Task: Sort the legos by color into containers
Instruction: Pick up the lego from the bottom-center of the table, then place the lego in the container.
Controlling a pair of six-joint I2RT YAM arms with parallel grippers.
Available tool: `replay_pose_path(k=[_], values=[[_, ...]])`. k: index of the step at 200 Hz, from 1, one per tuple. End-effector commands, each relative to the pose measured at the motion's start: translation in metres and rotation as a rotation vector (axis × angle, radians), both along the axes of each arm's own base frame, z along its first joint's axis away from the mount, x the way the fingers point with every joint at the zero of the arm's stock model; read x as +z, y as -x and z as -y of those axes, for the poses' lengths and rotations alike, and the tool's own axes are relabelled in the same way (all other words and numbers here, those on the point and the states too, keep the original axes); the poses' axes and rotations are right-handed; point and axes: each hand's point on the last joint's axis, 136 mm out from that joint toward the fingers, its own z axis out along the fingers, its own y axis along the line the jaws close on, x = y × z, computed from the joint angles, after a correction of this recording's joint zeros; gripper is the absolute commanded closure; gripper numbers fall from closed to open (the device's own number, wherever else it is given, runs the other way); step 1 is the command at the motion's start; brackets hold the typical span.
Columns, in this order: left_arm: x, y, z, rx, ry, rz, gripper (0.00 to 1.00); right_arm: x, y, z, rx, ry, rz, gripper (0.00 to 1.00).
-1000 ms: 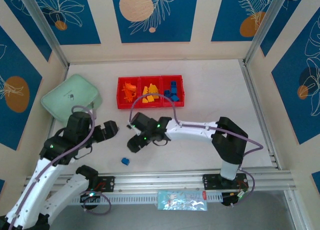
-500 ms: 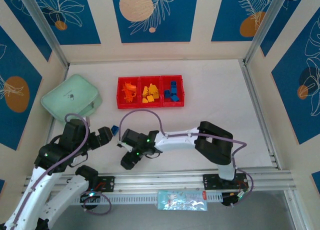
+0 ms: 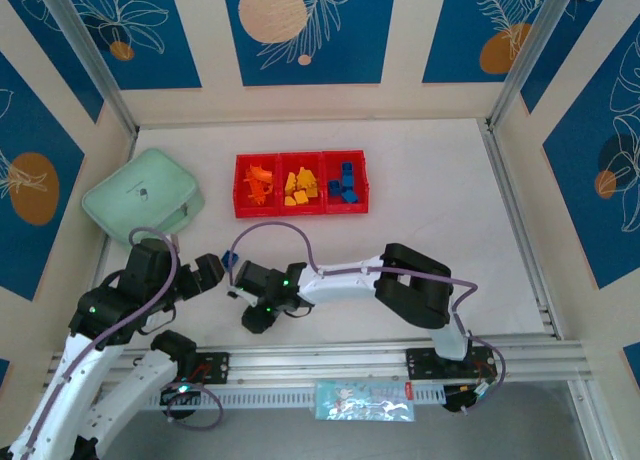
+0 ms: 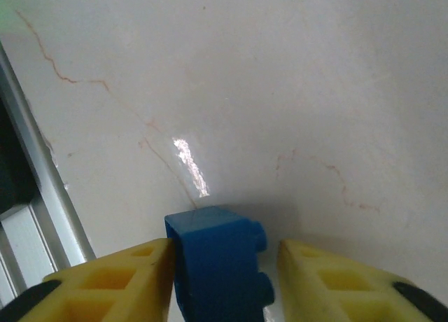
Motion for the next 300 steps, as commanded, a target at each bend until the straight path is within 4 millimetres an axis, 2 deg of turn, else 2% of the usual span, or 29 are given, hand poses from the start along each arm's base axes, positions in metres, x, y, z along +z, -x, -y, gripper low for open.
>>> replay_pose_path(k=[1, 40, 62, 85, 108, 134, 173, 198, 224, 256, 284, 300], values=[[-0.002, -0.001, -0.002, 0.023, 0.006, 0.000, 0.01, 0.000, 0.001, -0.001, 0.010, 0.014, 0.015, 0.63], [-0.001, -0.004, 0.002, 0.012, 0.018, 0.005, 0.01, 0.015, -0.004, 0.003, -0.011, -0.001, 0.033, 0.74], [0.002, -0.008, 0.007, -0.003, 0.033, 0.015, 0.01, 0.035, -0.014, 0.008, -0.034, -0.032, 0.050, 0.76], [0.007, -0.015, 0.013, -0.023, 0.045, 0.029, 0.01, 0.058, -0.034, 0.024, -0.099, -0.061, 0.059, 0.77], [0.009, -0.023, 0.019, -0.042, 0.054, 0.034, 0.01, 0.081, -0.069, 0.053, -0.211, -0.076, 0.070, 0.77], [0.013, -0.036, 0.029, -0.073, 0.066, 0.054, 0.01, 0.104, -0.124, 0.098, -0.378, -0.094, 0.092, 0.77], [0.016, -0.061, 0.048, -0.125, 0.086, 0.077, 0.01, 0.124, -0.230, 0.180, -0.702, -0.080, 0.143, 0.78], [0.019, -0.079, 0.061, -0.150, 0.114, 0.109, 0.01, 0.126, -0.287, 0.213, -0.821, -0.094, 0.192, 0.78], [0.023, -0.096, 0.071, -0.167, 0.127, 0.129, 0.01, 0.115, -0.337, 0.227, -0.869, -0.063, 0.248, 0.78], [0.022, -0.109, 0.075, -0.168, 0.106, 0.126, 0.01, 0.108, -0.382, 0.228, -0.887, -0.040, 0.269, 0.78], [0.024, -0.117, 0.079, -0.170, 0.117, 0.136, 0.01, 0.102, -0.409, 0.228, -0.899, -0.032, 0.281, 0.70], [0.028, -0.120, 0.081, -0.169, 0.130, 0.146, 0.01, 0.100, -0.414, 0.221, -0.868, -0.049, 0.270, 0.59]])
